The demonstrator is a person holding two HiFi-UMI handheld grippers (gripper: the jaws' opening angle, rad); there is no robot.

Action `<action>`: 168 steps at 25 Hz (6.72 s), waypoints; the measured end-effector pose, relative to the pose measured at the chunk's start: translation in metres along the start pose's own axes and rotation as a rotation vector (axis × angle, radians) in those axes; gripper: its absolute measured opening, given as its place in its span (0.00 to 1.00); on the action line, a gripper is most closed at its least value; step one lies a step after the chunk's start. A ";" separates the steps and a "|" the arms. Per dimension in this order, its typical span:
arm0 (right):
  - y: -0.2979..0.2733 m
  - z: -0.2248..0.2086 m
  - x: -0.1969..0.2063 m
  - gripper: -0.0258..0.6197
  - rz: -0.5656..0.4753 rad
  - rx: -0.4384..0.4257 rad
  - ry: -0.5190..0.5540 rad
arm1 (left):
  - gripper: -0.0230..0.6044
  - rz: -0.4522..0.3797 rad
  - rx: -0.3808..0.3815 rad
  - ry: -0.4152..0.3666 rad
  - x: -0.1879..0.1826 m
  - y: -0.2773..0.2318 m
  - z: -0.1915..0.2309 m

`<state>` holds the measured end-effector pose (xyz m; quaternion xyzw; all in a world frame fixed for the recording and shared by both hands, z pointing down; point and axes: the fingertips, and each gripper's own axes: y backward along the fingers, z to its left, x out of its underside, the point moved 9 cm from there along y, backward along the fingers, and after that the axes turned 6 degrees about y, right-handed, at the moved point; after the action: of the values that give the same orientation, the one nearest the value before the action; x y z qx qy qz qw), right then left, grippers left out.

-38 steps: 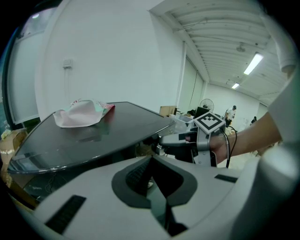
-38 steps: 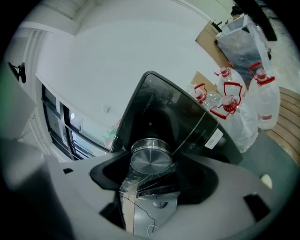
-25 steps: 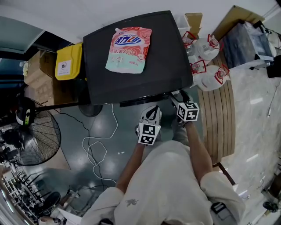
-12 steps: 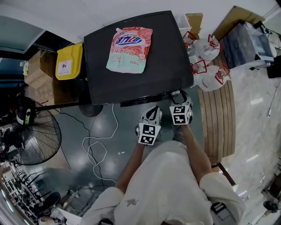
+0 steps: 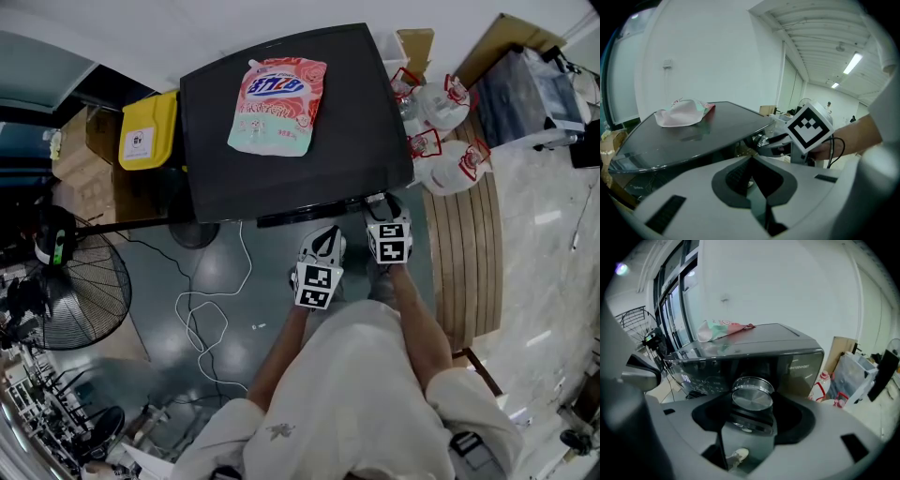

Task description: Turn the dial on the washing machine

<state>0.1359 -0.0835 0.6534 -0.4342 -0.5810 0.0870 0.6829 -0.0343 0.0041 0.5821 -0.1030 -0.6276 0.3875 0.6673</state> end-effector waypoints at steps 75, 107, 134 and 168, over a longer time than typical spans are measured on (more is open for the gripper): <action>-0.004 -0.025 0.022 0.47 -0.187 -0.449 -0.890 | 0.06 -0.014 -0.001 0.000 -0.002 0.003 -0.012; -0.010 -0.022 0.040 0.48 -0.292 -0.567 -1.214 | 0.06 0.008 0.004 0.003 0.001 0.001 -0.009; -0.001 -0.027 0.033 0.56 -0.231 -0.474 -1.037 | 0.06 -0.010 0.015 -0.014 -0.002 0.003 -0.005; 0.128 0.001 -0.067 0.37 -0.388 -0.107 -0.021 | 0.06 -0.231 0.086 -0.067 -0.075 0.034 0.005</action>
<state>0.1633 -0.0468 0.5163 -0.3488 -0.6646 -0.0727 0.6568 -0.0457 -0.0229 0.5053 0.0113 -0.6400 0.3379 0.6900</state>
